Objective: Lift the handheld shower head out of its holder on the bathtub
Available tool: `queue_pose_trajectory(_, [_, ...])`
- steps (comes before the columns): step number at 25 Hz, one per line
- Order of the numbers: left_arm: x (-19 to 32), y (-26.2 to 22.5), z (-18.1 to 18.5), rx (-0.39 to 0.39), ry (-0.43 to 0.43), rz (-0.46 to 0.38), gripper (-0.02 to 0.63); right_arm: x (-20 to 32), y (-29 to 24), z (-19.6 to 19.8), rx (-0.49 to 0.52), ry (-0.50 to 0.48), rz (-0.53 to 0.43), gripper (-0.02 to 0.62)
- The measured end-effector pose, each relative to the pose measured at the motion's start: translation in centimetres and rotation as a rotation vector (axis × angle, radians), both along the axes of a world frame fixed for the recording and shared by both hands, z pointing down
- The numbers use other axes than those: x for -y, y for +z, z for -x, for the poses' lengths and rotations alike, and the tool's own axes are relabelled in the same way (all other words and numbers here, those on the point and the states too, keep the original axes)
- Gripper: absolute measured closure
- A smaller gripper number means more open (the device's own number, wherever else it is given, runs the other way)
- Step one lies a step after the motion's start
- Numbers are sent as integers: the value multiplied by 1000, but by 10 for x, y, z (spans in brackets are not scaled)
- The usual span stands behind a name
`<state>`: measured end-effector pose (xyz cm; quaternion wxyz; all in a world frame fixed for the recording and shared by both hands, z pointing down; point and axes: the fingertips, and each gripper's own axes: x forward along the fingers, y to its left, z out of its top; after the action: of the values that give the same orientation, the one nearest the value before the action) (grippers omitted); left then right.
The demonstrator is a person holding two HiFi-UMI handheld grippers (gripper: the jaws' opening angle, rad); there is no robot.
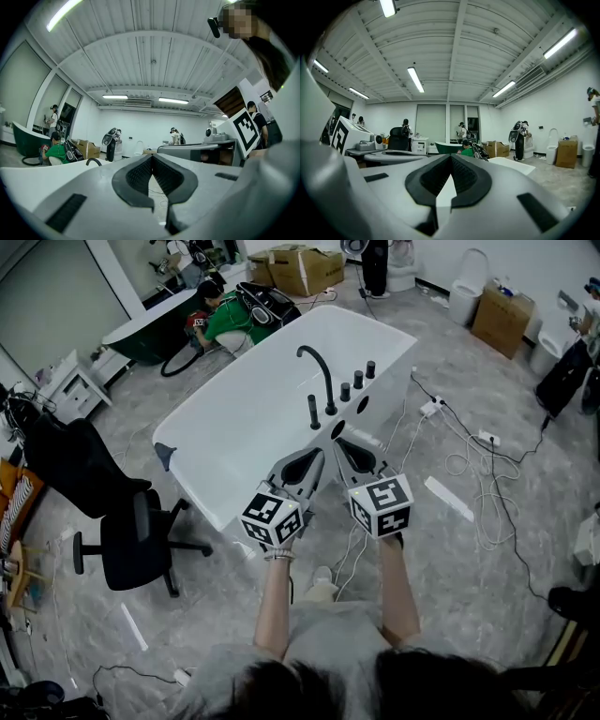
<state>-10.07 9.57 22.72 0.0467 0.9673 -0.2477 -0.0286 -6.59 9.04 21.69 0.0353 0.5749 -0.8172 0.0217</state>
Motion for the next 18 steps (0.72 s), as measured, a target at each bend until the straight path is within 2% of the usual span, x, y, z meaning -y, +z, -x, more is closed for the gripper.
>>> queue_pose_trajectory(8, [51,9,4,10,53,22,601,49,8,8,14,48,27,595])
queue_pose_trajectory(18, [83,16,8,13,85,36,601,79,18,5,-10,92,47,595])
